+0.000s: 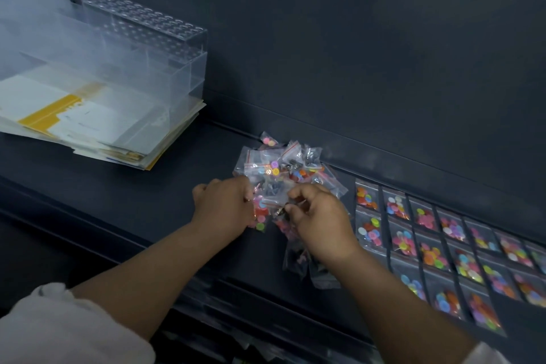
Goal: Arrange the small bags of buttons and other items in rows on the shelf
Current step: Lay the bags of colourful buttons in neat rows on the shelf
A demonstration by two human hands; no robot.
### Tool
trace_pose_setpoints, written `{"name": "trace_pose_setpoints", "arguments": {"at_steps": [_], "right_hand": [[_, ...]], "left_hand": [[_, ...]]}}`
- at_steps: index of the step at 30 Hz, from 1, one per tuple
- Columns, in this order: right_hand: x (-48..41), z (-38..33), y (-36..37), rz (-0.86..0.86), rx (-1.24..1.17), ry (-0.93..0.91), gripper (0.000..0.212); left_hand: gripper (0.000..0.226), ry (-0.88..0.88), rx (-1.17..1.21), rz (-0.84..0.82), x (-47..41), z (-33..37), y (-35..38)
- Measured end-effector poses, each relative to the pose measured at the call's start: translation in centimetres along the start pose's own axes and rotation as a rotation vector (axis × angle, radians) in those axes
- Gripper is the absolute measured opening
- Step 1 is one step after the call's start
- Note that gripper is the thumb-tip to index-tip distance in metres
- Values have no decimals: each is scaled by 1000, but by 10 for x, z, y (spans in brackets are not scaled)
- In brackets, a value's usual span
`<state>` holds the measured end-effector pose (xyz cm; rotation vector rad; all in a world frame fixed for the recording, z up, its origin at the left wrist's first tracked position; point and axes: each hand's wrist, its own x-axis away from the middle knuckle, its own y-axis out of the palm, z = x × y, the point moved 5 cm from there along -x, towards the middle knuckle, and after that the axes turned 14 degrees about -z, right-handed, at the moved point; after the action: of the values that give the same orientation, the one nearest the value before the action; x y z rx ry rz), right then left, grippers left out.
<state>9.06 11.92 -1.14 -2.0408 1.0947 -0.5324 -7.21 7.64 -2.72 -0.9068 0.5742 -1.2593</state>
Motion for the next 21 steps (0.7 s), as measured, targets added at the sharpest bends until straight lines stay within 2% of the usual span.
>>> {"name": "trace_pose_setpoints", "arguments": {"at_steps": [3,6,10,13,15,21], "right_hand": [[0,-6,3,-36,-27,-33,6],[-2,-12,13,-139,-27,-16,9],[-9,-18,26,-227,233,111,24],[-15,-22,36,-230,350,184,34],[-17,-26,43,-239,383,185,37],[-20,-35,51,-262,365,165,11]], "left_hand": [[20,-47,115,50,4,-5,-15],[20,-114,348,111,8,-15,-27],[21,-163,699,163,14,-26,-32],[21,-174,960,112,21,-27,-28],[23,-195,1040,68,24,-32,-24],[15,-303,1226,-16,33,-40,-18]]}}
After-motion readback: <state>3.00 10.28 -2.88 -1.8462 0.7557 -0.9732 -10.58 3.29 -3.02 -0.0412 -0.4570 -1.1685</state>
